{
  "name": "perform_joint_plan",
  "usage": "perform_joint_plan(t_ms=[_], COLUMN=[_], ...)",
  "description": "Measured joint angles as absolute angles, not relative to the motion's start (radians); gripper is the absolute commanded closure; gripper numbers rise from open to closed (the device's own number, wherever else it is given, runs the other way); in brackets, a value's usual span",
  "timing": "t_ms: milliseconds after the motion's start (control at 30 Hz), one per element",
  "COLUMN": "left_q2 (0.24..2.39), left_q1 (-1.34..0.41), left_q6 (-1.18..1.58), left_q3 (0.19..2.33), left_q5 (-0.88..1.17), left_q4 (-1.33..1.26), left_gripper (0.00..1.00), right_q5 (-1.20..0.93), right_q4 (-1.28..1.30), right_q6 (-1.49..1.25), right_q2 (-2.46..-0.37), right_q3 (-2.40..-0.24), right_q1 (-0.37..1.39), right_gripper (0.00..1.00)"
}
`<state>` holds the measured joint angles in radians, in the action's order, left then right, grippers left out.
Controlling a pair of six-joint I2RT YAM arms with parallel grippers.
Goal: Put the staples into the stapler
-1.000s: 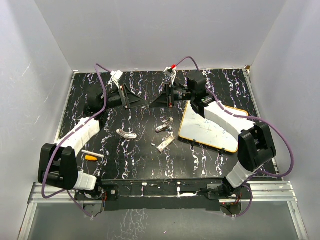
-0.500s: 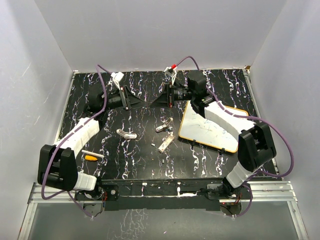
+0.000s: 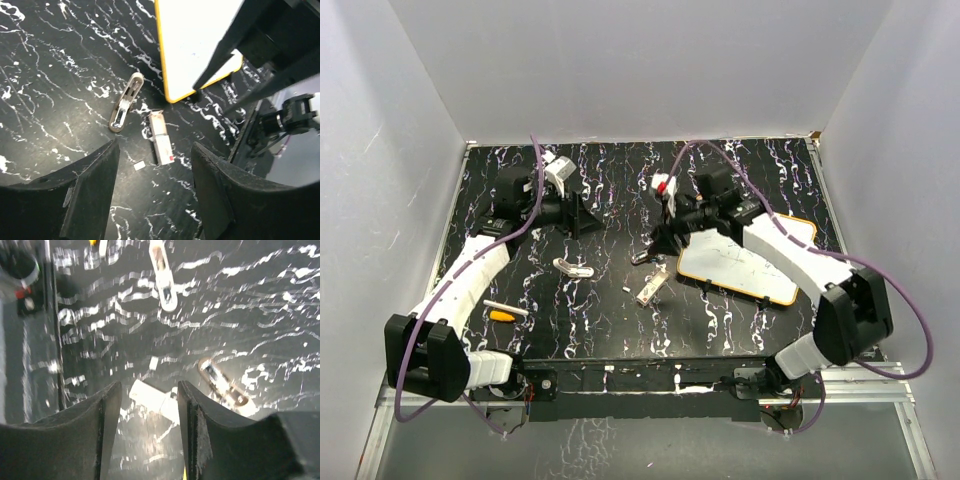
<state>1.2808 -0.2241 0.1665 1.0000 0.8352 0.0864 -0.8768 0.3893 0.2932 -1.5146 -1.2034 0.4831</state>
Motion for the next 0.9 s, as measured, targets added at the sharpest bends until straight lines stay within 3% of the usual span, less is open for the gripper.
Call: perform_joint_plan(t_ms=[433, 900], left_q2=[1.277, 1.277], left_q1=[-0.21, -0.171], left_q6=[-0.068, -0.112], left_q3=[0.986, 0.984], left_q5=[0.748, 0.698], left_q4=[0.205, 0.211], left_gripper=[0.38, 0.36], right_q5=[-0.598, -0.397], right_q4=[0.687, 0.573], right_q6=[0.755, 0.896], right_q2=[-1.304, -1.328], right_q3=[-0.844, -0.703], right_q1=[0.783, 0.981], right_gripper=[0.36, 0.32])
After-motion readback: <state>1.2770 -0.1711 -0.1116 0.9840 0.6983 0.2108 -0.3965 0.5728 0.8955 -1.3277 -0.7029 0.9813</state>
